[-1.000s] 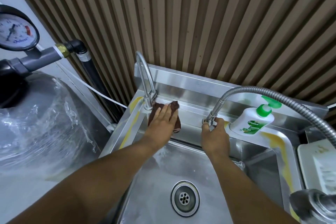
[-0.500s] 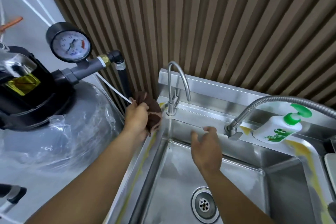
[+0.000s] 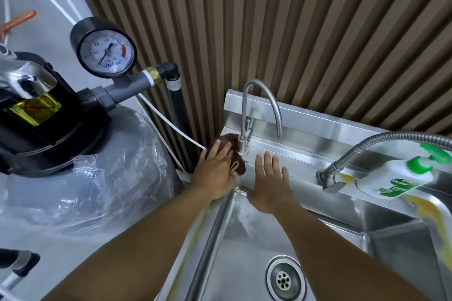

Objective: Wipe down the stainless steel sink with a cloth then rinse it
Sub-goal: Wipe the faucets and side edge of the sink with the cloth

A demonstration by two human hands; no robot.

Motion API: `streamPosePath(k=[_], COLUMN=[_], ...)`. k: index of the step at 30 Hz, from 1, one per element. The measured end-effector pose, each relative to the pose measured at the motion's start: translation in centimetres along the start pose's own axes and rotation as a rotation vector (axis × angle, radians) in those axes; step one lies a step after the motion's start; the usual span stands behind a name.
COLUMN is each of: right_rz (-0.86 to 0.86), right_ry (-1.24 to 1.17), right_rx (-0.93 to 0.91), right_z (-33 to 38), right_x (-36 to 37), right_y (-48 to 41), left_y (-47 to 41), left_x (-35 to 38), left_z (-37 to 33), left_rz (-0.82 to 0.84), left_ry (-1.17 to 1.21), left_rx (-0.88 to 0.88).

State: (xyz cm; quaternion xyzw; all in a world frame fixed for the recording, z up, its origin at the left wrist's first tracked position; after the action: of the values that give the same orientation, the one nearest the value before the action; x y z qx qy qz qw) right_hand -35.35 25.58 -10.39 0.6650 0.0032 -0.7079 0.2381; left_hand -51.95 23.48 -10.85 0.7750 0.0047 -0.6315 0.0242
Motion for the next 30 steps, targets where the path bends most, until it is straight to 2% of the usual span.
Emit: streamPosePath(k=[6, 14, 17, 23, 27, 30], right_rz=[0.006, 0.035, 0.042, 0.047, 0.029, 0.009], right_ry=[0.012, -0.010, -0.010, -0.008, 0.026, 0.033], right_rx=[-0.038, -0.075, -0.089, -0.099, -0.086, -0.089], right_z=[-0.5, -1.0, -1.2, -1.2, -0.9, -0.9], right_x=[-0.1, -0.1, 0.0, 0.1, 0.2, 0.2], right_y=[0.2, 0.2, 0.1, -0.1, 0.1, 0.1], left_y=[5.3, -2.7, -2.6, 2.8, 3.7, 2.2], left_x=[-0.1, -0.5, -0.3, 1.5, 2.2, 1.8], left_z=[-0.9, -1.3, -1.4, -3.2, -4.8, -4.9], left_rz=[0.006, 0.096, 0.067, -0.075, -0.025, -0.006], left_ry=[-0.076, -0.019, -0.011, -0.101, -0.163, -0.121], left_rx=[-0.009, -0.085, -0.092, -0.122, -0.184, -0.205])
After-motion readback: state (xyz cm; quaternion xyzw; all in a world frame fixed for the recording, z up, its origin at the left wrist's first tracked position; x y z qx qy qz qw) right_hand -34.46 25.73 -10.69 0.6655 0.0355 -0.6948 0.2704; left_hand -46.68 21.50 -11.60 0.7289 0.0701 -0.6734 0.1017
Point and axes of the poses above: each hand's wrist, its own y-axis away from the middle knuckle, its own x-axis out of the palm, z = x × y, the point moved 1 cm from there along -y, towards the middle knuckle, and after that the axes turned 8 degrees about -z, right-handed, at the moved point
